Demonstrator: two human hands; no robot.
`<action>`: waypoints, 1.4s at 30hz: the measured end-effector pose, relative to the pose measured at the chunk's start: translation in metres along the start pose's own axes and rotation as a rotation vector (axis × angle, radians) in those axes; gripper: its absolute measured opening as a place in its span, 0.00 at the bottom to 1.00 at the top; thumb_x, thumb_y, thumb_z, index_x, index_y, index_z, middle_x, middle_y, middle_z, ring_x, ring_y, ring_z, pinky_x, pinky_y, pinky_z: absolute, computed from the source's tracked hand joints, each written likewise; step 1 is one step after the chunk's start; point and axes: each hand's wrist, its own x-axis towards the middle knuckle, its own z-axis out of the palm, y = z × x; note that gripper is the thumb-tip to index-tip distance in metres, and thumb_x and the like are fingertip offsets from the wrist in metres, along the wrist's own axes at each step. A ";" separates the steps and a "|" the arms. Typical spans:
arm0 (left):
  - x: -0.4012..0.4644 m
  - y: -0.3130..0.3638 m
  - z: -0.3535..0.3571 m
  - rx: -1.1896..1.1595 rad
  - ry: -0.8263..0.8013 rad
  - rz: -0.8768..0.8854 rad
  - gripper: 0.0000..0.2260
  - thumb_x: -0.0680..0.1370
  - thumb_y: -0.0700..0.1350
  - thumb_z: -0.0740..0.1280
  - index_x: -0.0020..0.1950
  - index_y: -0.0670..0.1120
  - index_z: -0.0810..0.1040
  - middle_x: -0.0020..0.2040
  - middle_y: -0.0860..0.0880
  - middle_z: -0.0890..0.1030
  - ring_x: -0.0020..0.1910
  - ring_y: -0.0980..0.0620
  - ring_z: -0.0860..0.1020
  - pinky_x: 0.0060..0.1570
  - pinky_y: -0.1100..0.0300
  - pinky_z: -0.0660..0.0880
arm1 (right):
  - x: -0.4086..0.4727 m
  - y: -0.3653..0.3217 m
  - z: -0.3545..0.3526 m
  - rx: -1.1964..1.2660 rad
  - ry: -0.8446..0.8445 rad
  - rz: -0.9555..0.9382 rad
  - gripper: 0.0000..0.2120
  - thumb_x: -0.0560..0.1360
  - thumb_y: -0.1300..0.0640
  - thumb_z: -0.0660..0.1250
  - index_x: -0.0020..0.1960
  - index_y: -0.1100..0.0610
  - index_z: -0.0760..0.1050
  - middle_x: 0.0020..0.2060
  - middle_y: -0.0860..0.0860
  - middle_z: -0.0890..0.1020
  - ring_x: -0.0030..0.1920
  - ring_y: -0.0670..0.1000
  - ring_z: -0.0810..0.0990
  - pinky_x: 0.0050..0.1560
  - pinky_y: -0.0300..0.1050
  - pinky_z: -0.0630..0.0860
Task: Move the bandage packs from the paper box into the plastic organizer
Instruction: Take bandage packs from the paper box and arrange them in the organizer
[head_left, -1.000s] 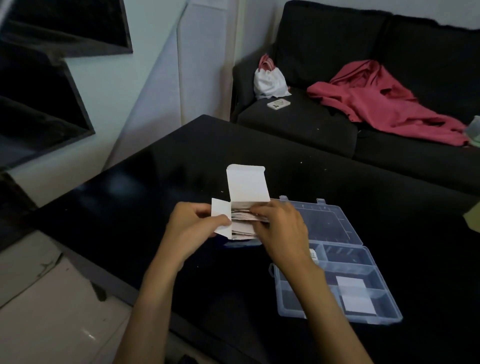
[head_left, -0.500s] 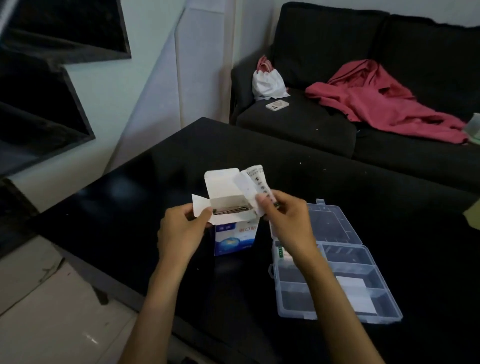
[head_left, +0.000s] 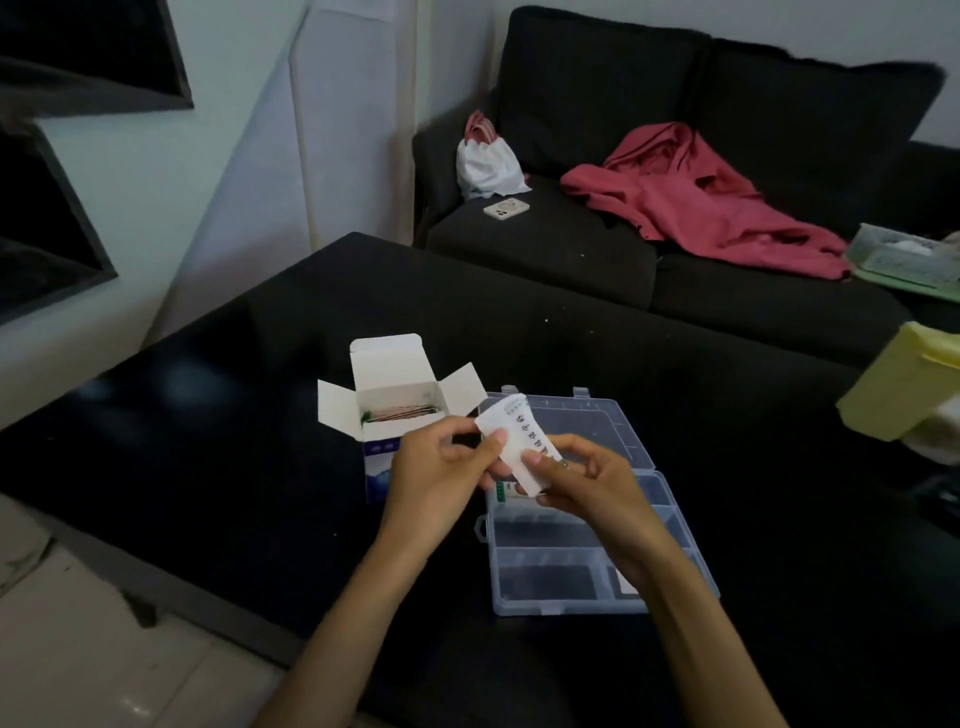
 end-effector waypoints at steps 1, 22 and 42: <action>0.002 -0.002 0.002 -0.015 -0.024 -0.022 0.03 0.77 0.47 0.68 0.49 0.49 0.79 0.35 0.53 0.84 0.30 0.64 0.79 0.28 0.73 0.71 | 0.000 0.001 -0.002 0.000 0.010 -0.001 0.07 0.73 0.59 0.70 0.51 0.54 0.79 0.40 0.51 0.85 0.41 0.47 0.84 0.39 0.36 0.79; 0.009 -0.005 0.010 -0.321 -0.113 -0.273 0.08 0.81 0.41 0.60 0.55 0.47 0.78 0.50 0.47 0.82 0.50 0.53 0.81 0.41 0.61 0.81 | 0.007 0.008 0.006 -0.240 0.067 -0.173 0.09 0.75 0.57 0.66 0.55 0.55 0.81 0.44 0.49 0.85 0.45 0.44 0.83 0.44 0.36 0.79; 0.011 -0.006 0.007 -0.195 -0.261 -0.237 0.10 0.77 0.39 0.67 0.56 0.49 0.79 0.49 0.51 0.84 0.48 0.57 0.82 0.39 0.65 0.78 | 0.006 0.000 -0.005 -0.160 0.089 0.005 0.09 0.73 0.59 0.70 0.53 0.55 0.81 0.44 0.49 0.84 0.41 0.44 0.82 0.36 0.31 0.76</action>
